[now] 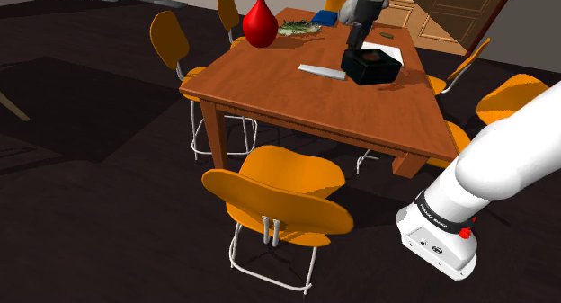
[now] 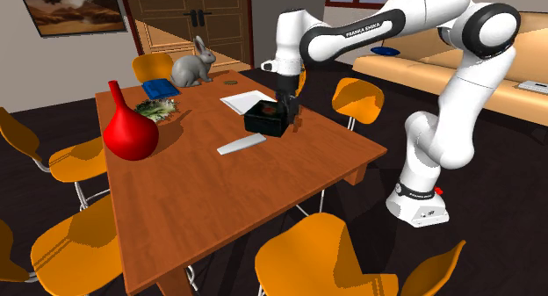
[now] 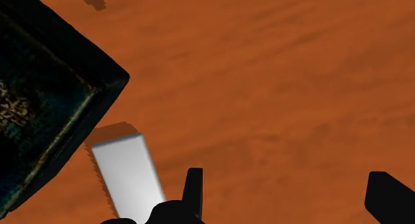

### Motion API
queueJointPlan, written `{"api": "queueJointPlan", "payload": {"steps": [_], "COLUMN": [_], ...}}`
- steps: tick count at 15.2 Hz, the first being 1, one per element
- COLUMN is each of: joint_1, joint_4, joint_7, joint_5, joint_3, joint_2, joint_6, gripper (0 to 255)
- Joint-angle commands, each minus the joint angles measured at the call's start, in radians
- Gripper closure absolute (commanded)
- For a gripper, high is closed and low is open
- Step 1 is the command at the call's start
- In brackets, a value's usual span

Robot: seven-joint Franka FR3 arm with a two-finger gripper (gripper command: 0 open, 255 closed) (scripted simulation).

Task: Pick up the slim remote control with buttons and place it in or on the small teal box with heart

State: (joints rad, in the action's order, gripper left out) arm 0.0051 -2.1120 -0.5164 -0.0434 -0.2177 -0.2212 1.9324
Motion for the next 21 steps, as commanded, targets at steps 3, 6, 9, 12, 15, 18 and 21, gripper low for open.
{"api": "queueJointPlan", "payload": {"steps": [3,6,9,12,15,18,21], "joint_1": [-0.002,-0.011,-0.027,-0.049,-0.075,-0.086,-0.086], "joint_4": [0.099,0.189,0.292,0.412,0.550,0.601,0.580], "joint_7": [-0.113,-0.194,-0.270,-0.337,-0.396,-0.416,-0.419], "joint_5": [0.031,0.062,0.094,0.123,0.146,0.153,0.157], "joint_3": [-0.031,-0.043,-0.046,-0.039,-0.026,-0.019,-0.017], "joint_2": [0.160,0.281,0.404,0.530,0.660,0.715,0.728], "joint_6": [0.049,0.070,0.078,0.075,0.059,0.060,0.094], "gripper": [0,0,0,0,0,0,0]}}
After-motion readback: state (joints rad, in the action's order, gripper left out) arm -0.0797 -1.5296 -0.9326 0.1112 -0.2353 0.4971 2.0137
